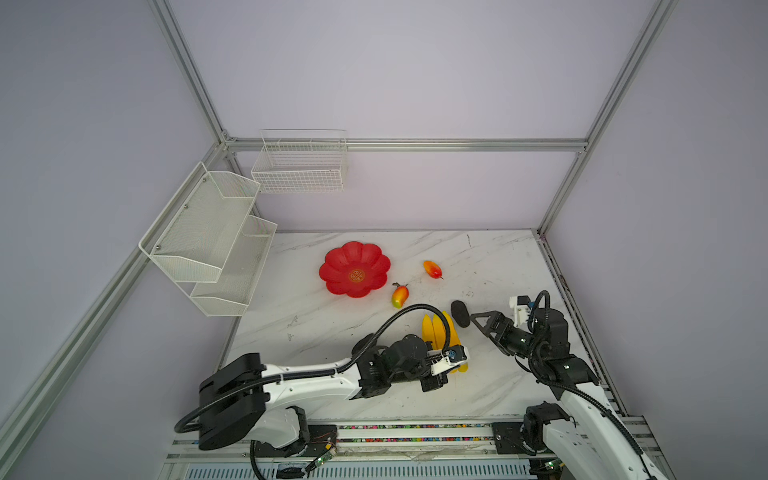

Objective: Place and organize the fake fruits in the fruit bowl
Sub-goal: 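Carry the bananas into the red bowl with left gripper while right gripper approaches mangoes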

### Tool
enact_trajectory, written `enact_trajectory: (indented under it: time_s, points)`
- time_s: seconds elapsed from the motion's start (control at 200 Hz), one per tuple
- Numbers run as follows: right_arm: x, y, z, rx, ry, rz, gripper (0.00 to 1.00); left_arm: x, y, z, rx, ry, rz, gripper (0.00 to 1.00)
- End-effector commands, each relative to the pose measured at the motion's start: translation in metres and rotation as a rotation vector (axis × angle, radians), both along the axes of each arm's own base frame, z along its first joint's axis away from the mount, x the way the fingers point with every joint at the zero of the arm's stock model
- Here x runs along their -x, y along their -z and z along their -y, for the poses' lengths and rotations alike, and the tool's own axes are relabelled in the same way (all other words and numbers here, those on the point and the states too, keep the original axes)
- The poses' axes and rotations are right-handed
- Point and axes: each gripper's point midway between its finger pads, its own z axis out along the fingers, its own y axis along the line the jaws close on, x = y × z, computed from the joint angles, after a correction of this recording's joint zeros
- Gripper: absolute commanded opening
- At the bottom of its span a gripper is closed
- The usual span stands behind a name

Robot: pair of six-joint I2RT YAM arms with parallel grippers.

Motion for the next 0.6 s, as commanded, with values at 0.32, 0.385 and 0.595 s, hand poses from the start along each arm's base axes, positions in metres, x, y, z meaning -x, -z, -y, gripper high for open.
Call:
enact_trajectory:
  time_s: [0.32, 0.385, 0.595]
  points:
    - [-0.092, -0.124, -0.044, -0.035, -0.108, 0.379, 0.97, -0.172, -0.101, -0.126, 0.122, -0.577, 0.130, 0.06]
    - [-0.102, -0.135, -0.068, -0.001, -0.112, 0.427, 0.97, -0.203, -0.106, -0.145, 0.139, -0.669, 0.126, 0.06]
    - [-0.122, -0.118, -0.153, 0.091, -0.298, 0.499, 0.97, -0.294, -0.076, -0.186, 0.101, -0.839, 0.031, 0.06]
